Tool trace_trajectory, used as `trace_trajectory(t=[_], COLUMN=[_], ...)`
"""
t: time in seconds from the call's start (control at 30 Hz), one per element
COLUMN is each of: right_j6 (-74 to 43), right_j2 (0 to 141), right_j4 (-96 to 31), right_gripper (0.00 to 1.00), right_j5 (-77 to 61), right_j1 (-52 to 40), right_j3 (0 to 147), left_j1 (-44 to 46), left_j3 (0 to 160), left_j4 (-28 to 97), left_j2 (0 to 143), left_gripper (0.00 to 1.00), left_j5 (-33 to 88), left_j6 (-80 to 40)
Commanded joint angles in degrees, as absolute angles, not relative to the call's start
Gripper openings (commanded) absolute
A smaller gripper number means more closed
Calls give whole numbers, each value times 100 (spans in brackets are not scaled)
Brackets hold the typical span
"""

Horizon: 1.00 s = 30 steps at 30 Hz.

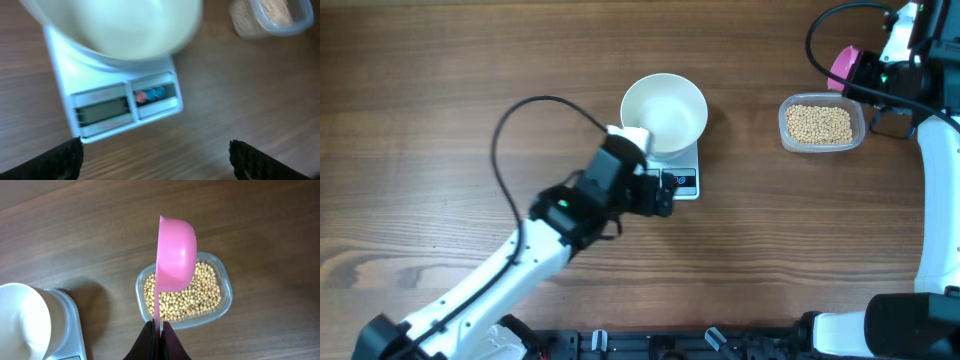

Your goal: Scoop item into bowl and weigh 150g on scale

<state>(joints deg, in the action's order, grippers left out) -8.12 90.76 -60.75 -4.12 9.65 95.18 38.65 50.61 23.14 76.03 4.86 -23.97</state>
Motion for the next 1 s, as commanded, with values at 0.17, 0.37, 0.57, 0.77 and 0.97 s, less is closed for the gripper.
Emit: trace_trajectory(t=[0.17, 0.37, 0.57, 0.77, 0.97], right_j6=[-939, -913, -913, -915, -915], right_j2=[9056, 9054, 9054, 9056, 9056], right_j4=[-6191, -6217, -6215, -6215, -6217], right_gripper=[4, 4, 4, 4, 4], right_j5=[-499, -499, -499, -499, -499], right_j1=[982, 982, 982, 982, 982], right_j3=[9588, 9588, 9588, 9588, 9588], left_j1=[4217, 4195, 4193, 4193, 4156], left_j3=[5068, 5068, 5068, 5068, 5068], left_j4=[2078, 1678, 1094, 888, 587], left_j2=[8512, 8958, 9268, 9675, 9832], left_gripper=[4, 4, 4, 4, 4], left_j5=[-344, -285, -287, -285, -287], left_j6=[-2816, -2965, -2965, -2965, -2963])
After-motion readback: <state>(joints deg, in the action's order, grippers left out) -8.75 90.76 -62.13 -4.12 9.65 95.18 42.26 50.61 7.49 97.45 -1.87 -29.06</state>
